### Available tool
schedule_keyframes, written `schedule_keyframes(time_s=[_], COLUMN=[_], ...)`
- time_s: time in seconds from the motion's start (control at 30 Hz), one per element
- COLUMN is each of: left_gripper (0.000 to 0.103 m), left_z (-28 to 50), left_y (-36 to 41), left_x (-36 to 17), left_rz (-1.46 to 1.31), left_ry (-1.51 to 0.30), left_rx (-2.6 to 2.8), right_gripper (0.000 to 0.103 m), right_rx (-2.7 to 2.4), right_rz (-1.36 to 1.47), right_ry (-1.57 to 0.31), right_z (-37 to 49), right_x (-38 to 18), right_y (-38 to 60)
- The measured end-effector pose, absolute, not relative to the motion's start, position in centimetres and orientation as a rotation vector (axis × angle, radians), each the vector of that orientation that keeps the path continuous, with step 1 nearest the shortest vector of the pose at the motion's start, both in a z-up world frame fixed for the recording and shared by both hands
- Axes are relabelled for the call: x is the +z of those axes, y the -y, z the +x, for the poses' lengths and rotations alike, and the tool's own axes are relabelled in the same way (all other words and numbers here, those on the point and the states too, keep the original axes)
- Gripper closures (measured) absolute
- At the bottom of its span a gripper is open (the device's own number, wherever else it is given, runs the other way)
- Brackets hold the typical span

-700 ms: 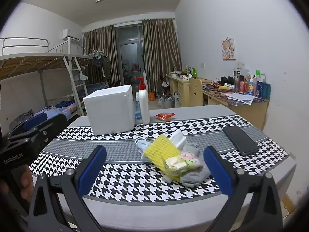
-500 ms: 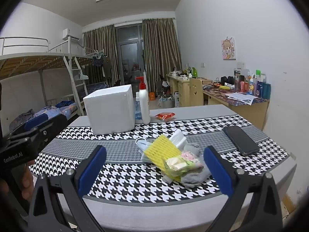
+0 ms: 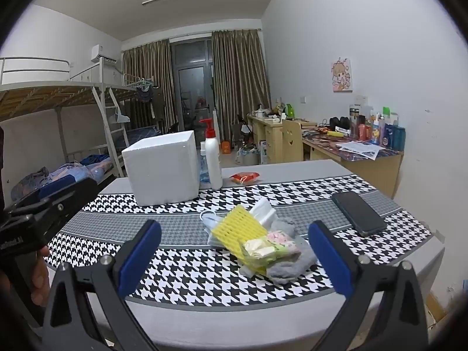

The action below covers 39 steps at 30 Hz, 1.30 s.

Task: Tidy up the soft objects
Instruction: 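Move both grippers toward the pile of soft items on the runner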

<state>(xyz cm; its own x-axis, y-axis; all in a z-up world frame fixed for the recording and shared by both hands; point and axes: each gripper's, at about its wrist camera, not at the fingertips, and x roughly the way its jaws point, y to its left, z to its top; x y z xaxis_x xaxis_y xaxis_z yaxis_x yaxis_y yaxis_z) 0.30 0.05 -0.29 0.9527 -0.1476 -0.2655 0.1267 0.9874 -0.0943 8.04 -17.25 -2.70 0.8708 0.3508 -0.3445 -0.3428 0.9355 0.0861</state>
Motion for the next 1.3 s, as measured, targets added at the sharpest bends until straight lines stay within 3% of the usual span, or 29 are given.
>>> schedule_keyframes(time_s=[1.3], left_gripper=[0.001], left_z=[1.2], left_y=[0.2], left_x=[-0.5], left_rz=[-0.074], left_ry=[-0.309], left_rx=[-0.112], right_gripper=[0.001], right_rx=[0.355], right_rz=[0.030], right_ry=[-0.352], right_z=[8.6], right_x=[-2.8], right_y=[17.8])
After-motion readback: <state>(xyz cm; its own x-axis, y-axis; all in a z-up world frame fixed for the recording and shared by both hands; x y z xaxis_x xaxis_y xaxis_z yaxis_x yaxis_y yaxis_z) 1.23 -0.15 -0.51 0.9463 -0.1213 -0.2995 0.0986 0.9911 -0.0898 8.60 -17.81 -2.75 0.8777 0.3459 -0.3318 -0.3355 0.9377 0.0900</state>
